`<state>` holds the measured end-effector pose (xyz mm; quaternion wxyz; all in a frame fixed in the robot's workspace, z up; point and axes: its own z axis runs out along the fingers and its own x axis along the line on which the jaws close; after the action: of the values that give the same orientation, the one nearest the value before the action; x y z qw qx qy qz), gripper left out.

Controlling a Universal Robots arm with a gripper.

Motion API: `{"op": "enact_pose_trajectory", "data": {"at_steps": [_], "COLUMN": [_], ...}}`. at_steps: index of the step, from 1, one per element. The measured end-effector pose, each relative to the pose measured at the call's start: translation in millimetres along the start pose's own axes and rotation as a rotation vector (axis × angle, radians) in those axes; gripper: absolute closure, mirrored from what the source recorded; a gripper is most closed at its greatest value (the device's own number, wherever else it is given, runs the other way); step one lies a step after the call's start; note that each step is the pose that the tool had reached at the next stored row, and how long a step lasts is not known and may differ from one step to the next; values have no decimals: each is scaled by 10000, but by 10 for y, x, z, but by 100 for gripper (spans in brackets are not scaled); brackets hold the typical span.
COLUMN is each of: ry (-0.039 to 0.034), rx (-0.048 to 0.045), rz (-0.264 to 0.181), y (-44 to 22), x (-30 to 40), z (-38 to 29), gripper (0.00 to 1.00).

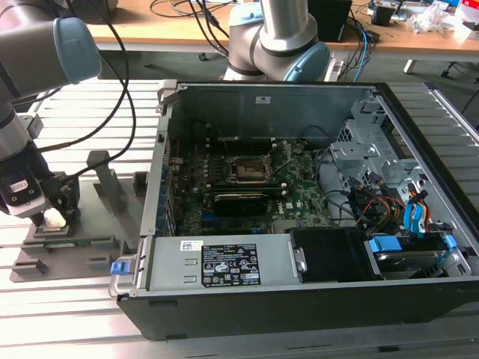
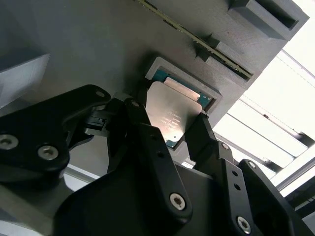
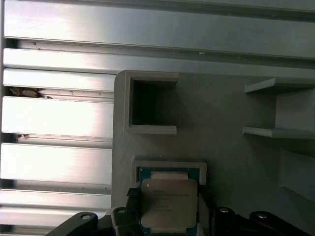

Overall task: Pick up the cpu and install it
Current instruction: 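Pick up the cpu and move it towards the insertion slot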

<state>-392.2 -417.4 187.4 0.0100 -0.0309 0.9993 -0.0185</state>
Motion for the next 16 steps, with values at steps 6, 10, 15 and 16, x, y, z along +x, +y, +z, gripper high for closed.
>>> {"op": "enact_pose_trajectory", "data": {"at_steps": [6,10,15,16], "ry": [-2,-1,-1,0], "rx": [3,4,4,4], "rz": [0,0,0,0], "y": [0,-3,-6,-7], "x": [-1,-1,-4,-4], "z": [-2,-74,-180,-195], "gripper": [45,45,45,45]}}
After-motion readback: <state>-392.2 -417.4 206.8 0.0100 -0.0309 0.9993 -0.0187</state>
